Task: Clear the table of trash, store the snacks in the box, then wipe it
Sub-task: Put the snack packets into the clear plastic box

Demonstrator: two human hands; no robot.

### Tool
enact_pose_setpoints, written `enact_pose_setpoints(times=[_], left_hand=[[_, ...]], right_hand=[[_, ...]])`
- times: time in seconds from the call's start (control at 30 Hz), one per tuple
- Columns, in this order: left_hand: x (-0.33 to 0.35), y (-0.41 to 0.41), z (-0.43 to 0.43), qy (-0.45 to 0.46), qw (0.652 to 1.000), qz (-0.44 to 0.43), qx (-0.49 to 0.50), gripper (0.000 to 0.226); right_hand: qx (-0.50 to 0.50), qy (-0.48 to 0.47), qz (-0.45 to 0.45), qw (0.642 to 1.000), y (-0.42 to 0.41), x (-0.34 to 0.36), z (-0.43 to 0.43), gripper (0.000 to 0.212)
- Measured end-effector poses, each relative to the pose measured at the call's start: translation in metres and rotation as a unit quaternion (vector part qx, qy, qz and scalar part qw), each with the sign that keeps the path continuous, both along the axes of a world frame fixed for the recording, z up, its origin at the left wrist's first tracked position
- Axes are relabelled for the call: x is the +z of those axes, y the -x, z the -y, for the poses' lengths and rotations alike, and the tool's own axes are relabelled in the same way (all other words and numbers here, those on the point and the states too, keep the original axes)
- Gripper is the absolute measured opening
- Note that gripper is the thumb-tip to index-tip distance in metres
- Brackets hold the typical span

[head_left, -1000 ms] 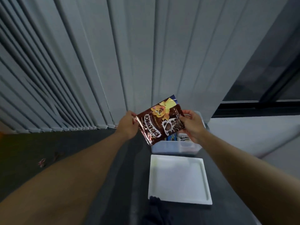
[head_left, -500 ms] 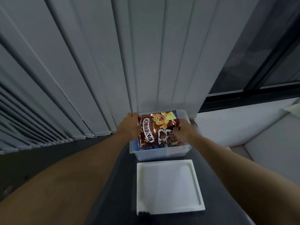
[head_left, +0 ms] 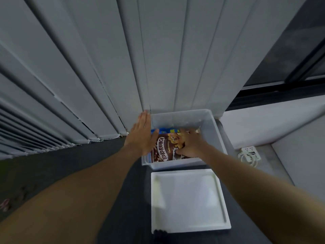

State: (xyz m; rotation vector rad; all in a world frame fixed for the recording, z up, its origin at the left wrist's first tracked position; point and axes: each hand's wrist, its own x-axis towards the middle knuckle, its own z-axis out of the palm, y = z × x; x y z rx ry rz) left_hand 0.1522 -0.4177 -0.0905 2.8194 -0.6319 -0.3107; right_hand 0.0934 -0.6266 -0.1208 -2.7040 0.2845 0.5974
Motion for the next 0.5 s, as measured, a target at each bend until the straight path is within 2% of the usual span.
enact_pose_setpoints(times=[0.1, 0.17, 0.5], left_hand=[[-0.01, 0.003, 0.002, 0.01, 1.0, 0.016, 0.009, 0.079], [-0.014, 0.002, 0.001, 0.023, 0.999, 0.032, 0.01, 0.078], [-0.017, 0.0, 0.002, 0.025, 0.998, 0.044, 0.021, 0.08]], right_hand=[[0.105, 0.01, -0.035, 0.994, -0.009, -0.015, -0.009, 0.104], [0.133, 0.026, -0.059, 0.989, -0.013, -0.025, -0.014, 0.103], [0.141, 0.039, -0.093, 0.985, -0.019, -0.038, -0.011, 0.098]])
